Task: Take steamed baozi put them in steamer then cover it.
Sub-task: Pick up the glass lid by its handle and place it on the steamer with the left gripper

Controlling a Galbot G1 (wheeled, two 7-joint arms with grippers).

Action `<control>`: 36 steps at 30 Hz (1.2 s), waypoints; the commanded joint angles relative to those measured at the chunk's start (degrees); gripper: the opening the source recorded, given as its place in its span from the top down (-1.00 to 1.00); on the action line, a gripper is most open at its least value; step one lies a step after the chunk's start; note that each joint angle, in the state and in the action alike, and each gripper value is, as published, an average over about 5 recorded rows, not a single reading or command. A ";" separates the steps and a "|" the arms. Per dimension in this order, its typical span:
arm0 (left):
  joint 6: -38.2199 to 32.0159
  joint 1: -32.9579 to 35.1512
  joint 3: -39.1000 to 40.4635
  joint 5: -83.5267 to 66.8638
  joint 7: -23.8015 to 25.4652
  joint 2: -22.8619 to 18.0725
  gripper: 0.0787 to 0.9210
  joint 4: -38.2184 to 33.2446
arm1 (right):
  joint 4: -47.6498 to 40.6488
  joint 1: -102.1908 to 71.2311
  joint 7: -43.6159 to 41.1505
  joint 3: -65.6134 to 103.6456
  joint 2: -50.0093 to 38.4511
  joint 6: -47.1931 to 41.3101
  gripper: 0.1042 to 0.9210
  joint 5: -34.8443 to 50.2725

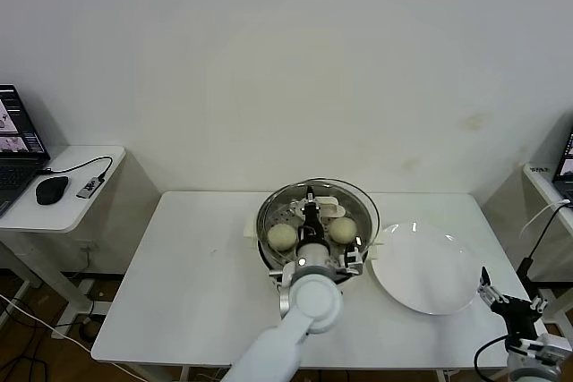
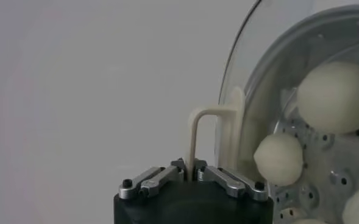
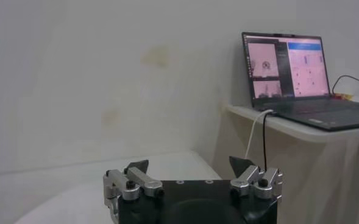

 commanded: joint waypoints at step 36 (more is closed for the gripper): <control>0.83 0.55 -0.77 2.30 -2.44 -0.10 0.84 4.33 | 0.20 -0.26 -0.17 0.01 0.35 0.43 -0.76 -0.29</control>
